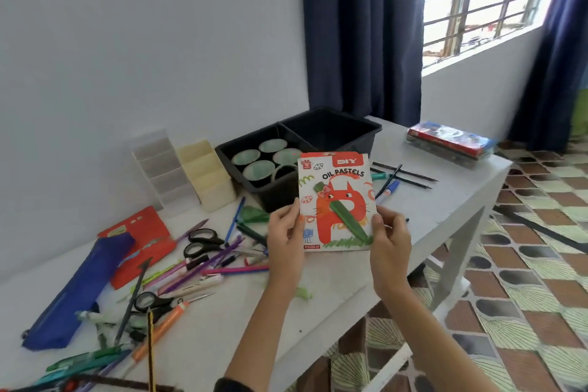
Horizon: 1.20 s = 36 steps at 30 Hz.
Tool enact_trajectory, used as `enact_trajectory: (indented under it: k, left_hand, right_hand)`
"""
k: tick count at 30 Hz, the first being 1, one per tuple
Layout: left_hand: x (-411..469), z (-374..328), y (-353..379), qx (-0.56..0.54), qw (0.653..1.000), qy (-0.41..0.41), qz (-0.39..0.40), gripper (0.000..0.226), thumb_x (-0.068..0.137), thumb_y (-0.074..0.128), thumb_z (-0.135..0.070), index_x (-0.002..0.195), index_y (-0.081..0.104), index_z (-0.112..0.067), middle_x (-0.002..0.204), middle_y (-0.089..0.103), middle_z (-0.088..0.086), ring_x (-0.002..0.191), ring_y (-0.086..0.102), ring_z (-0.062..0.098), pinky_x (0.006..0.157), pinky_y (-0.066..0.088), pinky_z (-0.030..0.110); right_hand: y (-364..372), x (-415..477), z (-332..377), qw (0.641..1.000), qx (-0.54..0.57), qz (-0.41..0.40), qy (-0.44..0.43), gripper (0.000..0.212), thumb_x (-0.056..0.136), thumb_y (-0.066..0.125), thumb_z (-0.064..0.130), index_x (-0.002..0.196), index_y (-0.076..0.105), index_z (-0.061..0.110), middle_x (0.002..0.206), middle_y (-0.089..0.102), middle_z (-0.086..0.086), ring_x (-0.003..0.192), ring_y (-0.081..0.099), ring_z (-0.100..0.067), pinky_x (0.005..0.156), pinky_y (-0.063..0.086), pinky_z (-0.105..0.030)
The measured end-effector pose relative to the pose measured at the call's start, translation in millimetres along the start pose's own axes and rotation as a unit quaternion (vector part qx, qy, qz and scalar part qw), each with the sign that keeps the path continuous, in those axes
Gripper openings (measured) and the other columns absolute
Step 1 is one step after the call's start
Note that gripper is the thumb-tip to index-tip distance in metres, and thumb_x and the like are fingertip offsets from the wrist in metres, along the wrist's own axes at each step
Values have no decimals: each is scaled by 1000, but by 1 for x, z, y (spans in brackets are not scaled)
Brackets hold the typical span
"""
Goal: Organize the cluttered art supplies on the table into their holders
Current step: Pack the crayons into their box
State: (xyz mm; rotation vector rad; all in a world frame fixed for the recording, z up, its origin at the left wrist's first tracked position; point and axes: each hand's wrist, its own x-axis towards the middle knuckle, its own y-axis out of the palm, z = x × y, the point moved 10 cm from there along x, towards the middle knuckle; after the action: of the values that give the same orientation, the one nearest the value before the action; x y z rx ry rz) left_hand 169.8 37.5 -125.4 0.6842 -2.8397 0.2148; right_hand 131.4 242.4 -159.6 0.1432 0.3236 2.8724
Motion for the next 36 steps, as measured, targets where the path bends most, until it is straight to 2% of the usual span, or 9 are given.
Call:
enact_trajectory:
  k: [6,10,13,17,21,24,27,31,36]
  left_hand:
    - [16,24,134,-4,992,-46,117,37,95,52,-11,132,54,-15,128,55,2,104,62,14,78,57,25]
    - [12,31,224,-22,978,-78,194,41,95,50,-6,136,47,-12,136,46,-11,115,54,9,82,53,17]
    - [6,39,279,-10,965,-91,245,43,96,46,-2,138,42,-8,145,40,-4,121,47,7,78,49,8]
    - [7,51,324,6,956,-120,267,45,96,45,0,140,37,-5,145,38,2,91,53,-10,64,47,5]
    - [9,66,352,42,953,-141,264,46,96,46,-2,141,37,-7,144,41,1,78,57,-7,61,49,9]
    - [19,69,357,106,962,-105,229,42,96,48,-6,137,44,-12,138,47,3,94,59,4,65,53,12]
    - [29,56,364,200,958,-4,205,40,96,47,-10,135,46,-16,142,36,-2,125,38,7,81,49,8]
    - [33,50,372,323,923,64,198,39,98,45,-19,137,45,-18,147,36,-3,136,28,11,111,29,29]
    - [44,49,365,392,905,69,148,39,98,43,-28,136,47,-21,145,39,-1,134,29,11,99,45,26]
  right_hand:
    - [-103,54,1,989,-37,-143,-2,14,99,44,16,110,52,12,98,60,-1,83,63,-9,52,51,-14]
    - [-170,93,-4,973,-58,-223,18,9,99,45,15,104,52,16,99,63,-8,85,66,-20,64,58,-35]
    - [-208,118,-10,962,-81,-257,40,7,99,44,13,102,50,12,97,62,-10,84,66,-22,59,56,-34]
    - [-239,148,-20,956,-114,-259,72,7,98,45,13,100,51,11,95,63,-11,81,67,-23,64,58,-42]
    - [-258,177,-31,954,-146,-243,96,6,97,46,12,97,52,11,93,64,-13,78,67,-23,65,58,-46]
    - [-263,193,-35,956,-166,-219,105,7,96,47,8,96,54,10,88,62,-9,76,65,-21,59,56,-36]
    - [-257,209,-36,962,-190,-172,97,11,95,50,8,100,59,6,92,65,-10,80,66,-22,57,55,-29]
    - [-236,230,-41,958,-258,-93,78,21,95,52,14,110,62,5,101,59,-10,84,64,-18,52,52,-19]
    - [-209,234,-15,848,-524,-55,-53,39,86,60,25,123,57,15,107,46,-10,101,39,-22,85,37,-33]
